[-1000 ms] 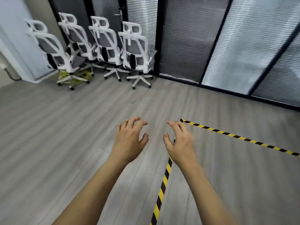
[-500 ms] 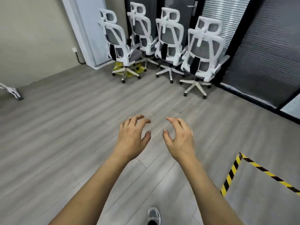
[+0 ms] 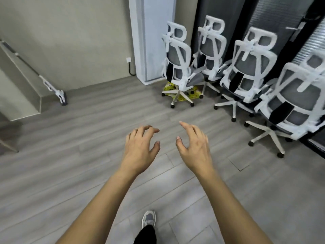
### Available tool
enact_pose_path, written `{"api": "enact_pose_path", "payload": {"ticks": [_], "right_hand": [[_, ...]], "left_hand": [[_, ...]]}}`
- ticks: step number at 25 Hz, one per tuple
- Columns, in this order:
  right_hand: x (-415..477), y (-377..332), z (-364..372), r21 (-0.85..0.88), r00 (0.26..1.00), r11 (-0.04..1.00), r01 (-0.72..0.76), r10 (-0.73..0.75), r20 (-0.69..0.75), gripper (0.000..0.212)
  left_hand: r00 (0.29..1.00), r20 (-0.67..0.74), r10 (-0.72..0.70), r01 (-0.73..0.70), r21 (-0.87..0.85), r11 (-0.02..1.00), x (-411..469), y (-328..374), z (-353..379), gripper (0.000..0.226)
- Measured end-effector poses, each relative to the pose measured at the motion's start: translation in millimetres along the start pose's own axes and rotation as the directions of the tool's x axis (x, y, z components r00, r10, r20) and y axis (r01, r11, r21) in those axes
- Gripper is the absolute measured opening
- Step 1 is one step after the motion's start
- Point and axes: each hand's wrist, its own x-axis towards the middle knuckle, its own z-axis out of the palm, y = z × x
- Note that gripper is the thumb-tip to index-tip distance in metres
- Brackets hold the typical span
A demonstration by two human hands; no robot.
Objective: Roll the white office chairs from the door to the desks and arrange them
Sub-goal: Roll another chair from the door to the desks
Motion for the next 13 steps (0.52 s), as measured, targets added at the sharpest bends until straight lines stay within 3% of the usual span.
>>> {"api": "enact_pose_path", "payload": {"ticks": [13], "right_hand": [[468, 85, 173, 0.037, 0.992, 0.998, -0.042, 0.046, -0.12, 0.045]], "left_hand": [[0.995, 0.021, 0.096, -0.096, -0.013, 0.995, 495, -167, 83, 0.034]]}}
